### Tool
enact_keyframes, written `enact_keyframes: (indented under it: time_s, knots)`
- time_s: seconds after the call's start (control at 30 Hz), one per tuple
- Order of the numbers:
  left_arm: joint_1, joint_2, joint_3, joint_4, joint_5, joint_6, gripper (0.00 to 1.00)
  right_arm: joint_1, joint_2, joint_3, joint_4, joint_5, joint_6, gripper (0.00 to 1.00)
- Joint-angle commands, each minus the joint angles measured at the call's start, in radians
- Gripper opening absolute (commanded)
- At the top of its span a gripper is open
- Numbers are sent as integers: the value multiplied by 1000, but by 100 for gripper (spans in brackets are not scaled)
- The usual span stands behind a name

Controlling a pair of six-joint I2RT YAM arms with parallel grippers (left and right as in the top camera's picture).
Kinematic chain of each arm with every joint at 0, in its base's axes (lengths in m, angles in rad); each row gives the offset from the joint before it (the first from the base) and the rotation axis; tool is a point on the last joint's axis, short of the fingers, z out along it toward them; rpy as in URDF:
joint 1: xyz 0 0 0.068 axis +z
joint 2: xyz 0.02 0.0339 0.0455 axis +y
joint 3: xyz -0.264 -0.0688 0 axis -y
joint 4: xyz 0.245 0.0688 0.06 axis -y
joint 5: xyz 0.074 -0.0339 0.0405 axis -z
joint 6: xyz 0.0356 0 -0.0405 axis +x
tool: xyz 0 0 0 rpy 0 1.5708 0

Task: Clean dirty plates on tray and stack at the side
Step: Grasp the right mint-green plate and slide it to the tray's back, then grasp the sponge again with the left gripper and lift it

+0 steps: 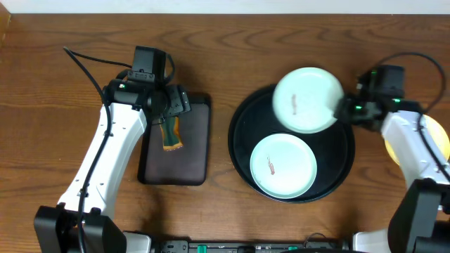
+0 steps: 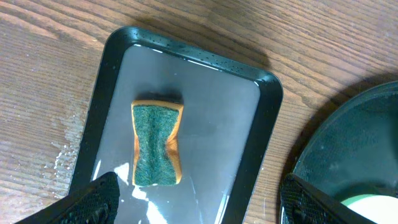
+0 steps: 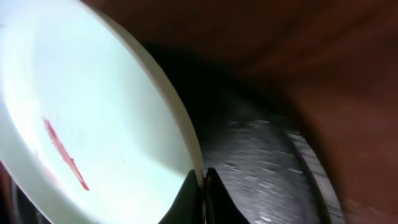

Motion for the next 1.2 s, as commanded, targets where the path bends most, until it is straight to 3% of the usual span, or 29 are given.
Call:
enact_keyframes:
  time_s: [0.0,0.27,0.3,0.33,0.4,0.5,0.73,0.9,1.03,1.17]
  knots:
    - [4,2,10,-2,6,10,84,112,34,14,48,77,79,1]
    - [4,2,10,-1,6,9,84,225,188,14,108,177,338,1]
    - [4,2,10,-1,6,10,84,225,199,14,112,177,347,4]
    - [4,2,10,-1,6,9,84,225,201,14,112,177,342,15]
    - [4,2,10,-2,6,9,84,223,188,17,104,172,282,29]
    - [4,2,10,-2,7,9,84,209,136,52,82,184,125,37]
    - [4,2,10,-2,21,9,84,173,56,274,-124,83,-257,36]
    - [4,29,-21,-1,8,-1,75,175,57,384,-254,49,-289,37]
    - [4,94,-84,14,-103,-71,68,175,57,385,-264,48,-250,39]
    - [5,203,-124,77,-109,-71,61,176,57,385,-262,49,-248,40]
